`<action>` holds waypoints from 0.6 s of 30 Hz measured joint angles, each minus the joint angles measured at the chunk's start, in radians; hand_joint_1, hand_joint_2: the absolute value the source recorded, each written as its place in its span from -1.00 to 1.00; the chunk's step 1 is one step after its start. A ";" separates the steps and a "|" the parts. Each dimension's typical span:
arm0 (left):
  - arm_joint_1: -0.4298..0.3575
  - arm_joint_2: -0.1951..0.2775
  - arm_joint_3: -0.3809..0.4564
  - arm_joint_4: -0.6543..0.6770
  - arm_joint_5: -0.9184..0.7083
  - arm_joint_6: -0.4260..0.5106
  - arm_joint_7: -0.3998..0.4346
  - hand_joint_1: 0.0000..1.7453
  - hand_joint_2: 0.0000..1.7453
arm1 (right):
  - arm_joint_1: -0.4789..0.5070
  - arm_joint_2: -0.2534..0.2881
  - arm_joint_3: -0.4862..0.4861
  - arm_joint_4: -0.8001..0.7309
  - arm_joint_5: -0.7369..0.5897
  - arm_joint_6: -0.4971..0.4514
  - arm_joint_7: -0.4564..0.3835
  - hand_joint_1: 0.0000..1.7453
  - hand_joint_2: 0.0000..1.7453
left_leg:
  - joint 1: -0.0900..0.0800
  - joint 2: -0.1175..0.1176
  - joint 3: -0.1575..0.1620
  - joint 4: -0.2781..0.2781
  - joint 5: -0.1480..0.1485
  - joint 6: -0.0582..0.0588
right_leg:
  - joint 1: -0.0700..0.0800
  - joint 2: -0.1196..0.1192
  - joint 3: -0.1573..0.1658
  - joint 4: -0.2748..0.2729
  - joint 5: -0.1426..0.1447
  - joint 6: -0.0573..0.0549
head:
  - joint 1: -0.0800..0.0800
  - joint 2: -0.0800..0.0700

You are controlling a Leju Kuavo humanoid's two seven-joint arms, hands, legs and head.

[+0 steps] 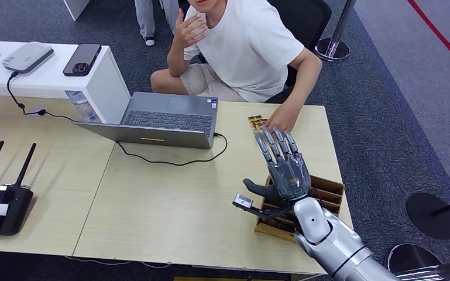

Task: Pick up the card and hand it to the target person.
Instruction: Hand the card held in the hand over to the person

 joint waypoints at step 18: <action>0.002 0.000 0.000 0.000 0.018 -0.001 0.000 -1.00 -1.00 | 0.101 0.242 -0.773 -0.139 -0.436 -0.001 -0.828 -1.00 -1.00 | 0.000 -0.004 -0.001 0.000 0.000 0.000 | 0.000 -0.004 0.000 0.000 0.000 0.000 | 0.000 0.000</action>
